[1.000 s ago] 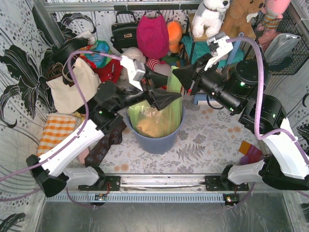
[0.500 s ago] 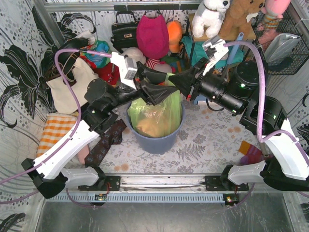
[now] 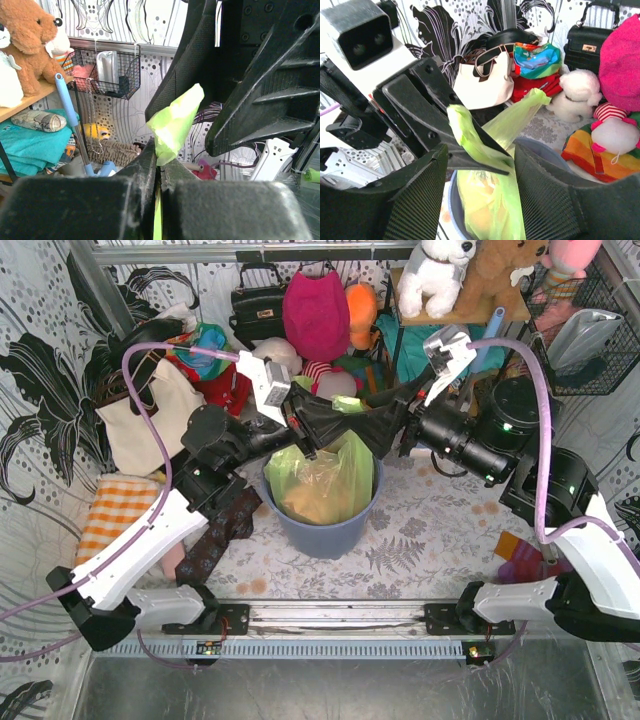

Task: Tie the trash bag

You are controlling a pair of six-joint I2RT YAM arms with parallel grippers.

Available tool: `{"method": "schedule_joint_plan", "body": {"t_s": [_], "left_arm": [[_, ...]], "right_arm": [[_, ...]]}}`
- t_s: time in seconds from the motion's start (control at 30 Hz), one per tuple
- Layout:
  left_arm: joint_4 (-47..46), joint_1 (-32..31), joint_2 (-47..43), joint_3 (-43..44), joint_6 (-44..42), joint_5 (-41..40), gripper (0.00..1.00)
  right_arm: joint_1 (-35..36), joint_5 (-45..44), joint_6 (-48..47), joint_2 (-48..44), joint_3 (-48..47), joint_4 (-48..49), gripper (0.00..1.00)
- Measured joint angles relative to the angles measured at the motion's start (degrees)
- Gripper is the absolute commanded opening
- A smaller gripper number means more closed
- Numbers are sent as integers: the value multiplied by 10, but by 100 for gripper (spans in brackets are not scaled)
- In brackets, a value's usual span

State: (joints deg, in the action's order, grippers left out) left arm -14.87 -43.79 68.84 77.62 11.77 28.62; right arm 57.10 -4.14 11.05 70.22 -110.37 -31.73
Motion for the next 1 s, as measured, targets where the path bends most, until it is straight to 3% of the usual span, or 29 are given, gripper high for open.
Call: {"method": "schedule_joint_plan", "body": {"t_s": [0.1,0.27,0.43,0.53,0.63,1.0], "left_arm": [[-9,0,-8,-11,2,-1,10],[-21,0,-11,-16,3,-1,13],[-28,0,-12,-21,7,5,45],[-28,0,-16,-25,4,19,60],[-26,0,-26,-30,-1,36,66],[33,0,-43,28,-17,37,56]], "right_arm": [[0,-1,0,-17,25,4,53],[0,3,-3,-24,43,21,30],[0,3,-9,-22,47,36,0],[0,1,-12,-23,47,41,0],[0,-1,-13,-23,50,43,0],[0,16,-28,-23,52,31,0]]}}
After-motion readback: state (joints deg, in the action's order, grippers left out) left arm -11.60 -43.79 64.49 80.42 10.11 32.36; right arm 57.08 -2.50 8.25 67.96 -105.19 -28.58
